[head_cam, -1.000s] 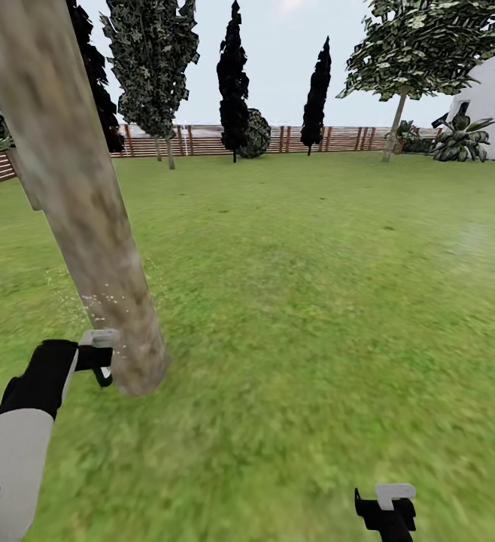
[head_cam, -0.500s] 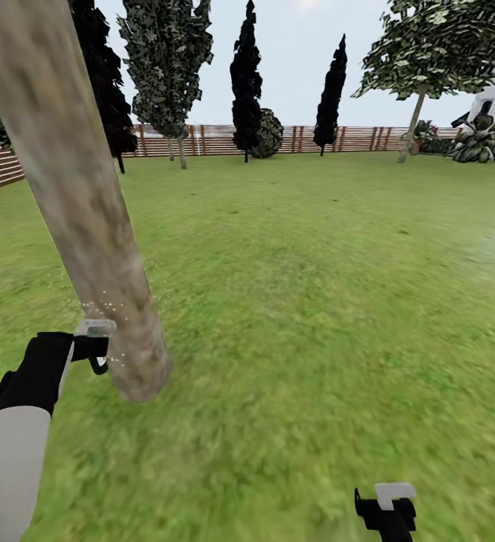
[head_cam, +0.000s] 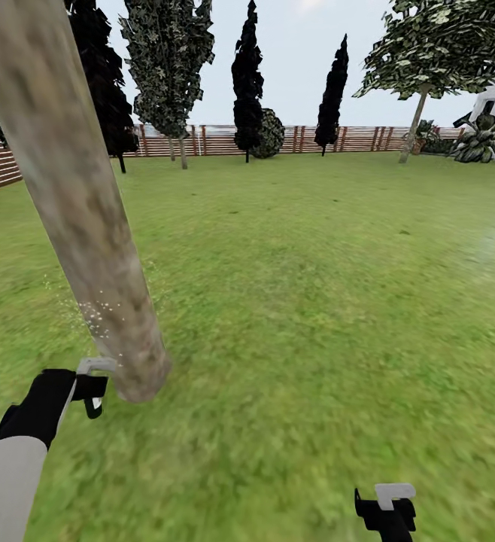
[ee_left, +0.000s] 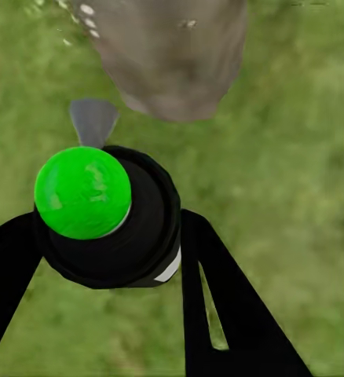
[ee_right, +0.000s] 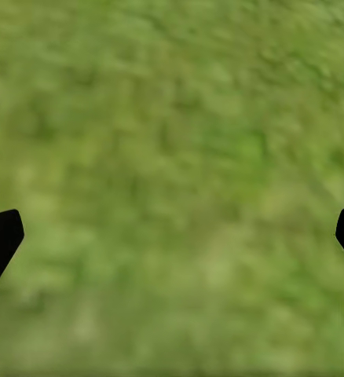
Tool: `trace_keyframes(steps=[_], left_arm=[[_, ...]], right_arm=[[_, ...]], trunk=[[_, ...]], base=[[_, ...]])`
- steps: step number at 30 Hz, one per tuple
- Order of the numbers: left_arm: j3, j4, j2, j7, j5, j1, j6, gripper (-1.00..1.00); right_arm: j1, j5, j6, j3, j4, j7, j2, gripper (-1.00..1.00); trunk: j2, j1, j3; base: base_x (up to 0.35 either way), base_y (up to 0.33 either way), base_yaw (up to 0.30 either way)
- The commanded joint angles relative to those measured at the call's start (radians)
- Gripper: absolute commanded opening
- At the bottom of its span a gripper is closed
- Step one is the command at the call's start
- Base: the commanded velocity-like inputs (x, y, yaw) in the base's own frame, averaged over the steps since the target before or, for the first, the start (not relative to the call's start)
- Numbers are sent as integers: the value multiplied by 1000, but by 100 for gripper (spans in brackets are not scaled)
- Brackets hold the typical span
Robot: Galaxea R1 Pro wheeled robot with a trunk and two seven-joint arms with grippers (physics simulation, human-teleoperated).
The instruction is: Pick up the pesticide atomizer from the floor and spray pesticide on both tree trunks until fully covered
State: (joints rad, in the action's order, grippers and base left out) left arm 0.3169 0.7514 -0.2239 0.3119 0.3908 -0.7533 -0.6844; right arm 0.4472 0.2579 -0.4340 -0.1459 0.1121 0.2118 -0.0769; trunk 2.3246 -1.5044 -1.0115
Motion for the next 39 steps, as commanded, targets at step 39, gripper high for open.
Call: trace_keyframes(steps=[39], left_arm=[[111,-169,7,-94,-4,6,195,-100]], right_arm=[[1,11,-3,-7,-2,3,0,100]], trunk=[[0,0,-1]], base=[[74,-201,87]])
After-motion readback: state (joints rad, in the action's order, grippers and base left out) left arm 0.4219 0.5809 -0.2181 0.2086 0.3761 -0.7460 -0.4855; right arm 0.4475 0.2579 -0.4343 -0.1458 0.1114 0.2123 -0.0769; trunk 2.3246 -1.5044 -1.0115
